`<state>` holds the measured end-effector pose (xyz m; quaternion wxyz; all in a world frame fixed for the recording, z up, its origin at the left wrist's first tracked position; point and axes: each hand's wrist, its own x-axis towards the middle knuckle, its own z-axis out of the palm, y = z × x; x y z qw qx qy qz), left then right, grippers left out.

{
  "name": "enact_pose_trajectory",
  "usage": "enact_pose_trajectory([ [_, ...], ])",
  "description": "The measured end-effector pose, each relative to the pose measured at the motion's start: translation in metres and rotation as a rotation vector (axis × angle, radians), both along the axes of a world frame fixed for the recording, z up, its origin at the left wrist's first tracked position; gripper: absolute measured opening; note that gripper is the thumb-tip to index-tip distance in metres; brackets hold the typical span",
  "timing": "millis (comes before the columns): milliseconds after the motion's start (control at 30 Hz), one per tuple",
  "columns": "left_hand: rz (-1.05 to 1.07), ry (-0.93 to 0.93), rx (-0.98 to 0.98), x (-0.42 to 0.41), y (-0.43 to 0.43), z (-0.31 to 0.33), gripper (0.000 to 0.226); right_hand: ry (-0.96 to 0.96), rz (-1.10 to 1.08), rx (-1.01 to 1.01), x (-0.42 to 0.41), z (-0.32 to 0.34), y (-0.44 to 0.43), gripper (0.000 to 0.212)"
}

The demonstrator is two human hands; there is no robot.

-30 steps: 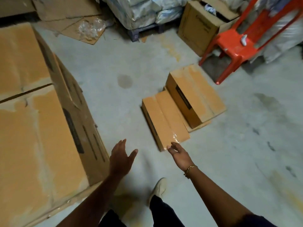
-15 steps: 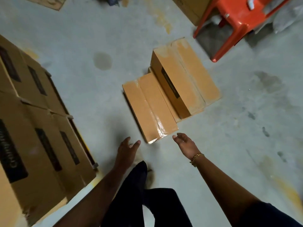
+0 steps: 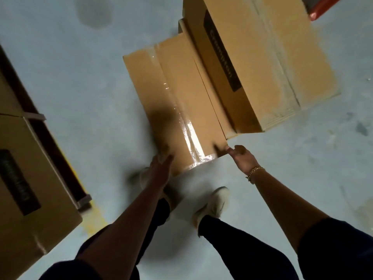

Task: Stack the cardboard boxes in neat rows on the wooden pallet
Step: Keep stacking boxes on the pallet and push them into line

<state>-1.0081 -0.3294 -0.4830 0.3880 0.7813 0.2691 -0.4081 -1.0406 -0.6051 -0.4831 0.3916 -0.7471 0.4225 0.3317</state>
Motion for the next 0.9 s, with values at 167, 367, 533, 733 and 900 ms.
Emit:
enact_pose_trajectory([
  [167, 0.292, 0.062, -0.140, -0.009, -0.018, -0.100, 0.080, 0.069, -0.006, 0.041, 0.001, -0.091, -0.021, 0.076],
  [367, 0.404, 0.040, -0.174, -0.021, -0.020, -0.161, 0.081, 0.031, -0.019, 0.174, 0.007, -0.150, -0.026, 0.058],
  [533, 0.539, -0.020, -0.184, -0.017, -0.008, -0.145, 0.055, -0.121, 0.026, 0.269, 0.008, -0.146, -0.007, 0.069],
  [733, 0.578, -0.095, -0.143, -0.019, 0.030, -0.049, 0.064, -0.188, 0.041, 0.353, 0.013, -0.050, 0.031, 0.060],
  [900, 0.607, -0.133, -0.126, -0.026, 0.049, 0.084, 0.047, -0.145, 0.075, 0.389, 0.020, 0.073, 0.052, 0.087],
])
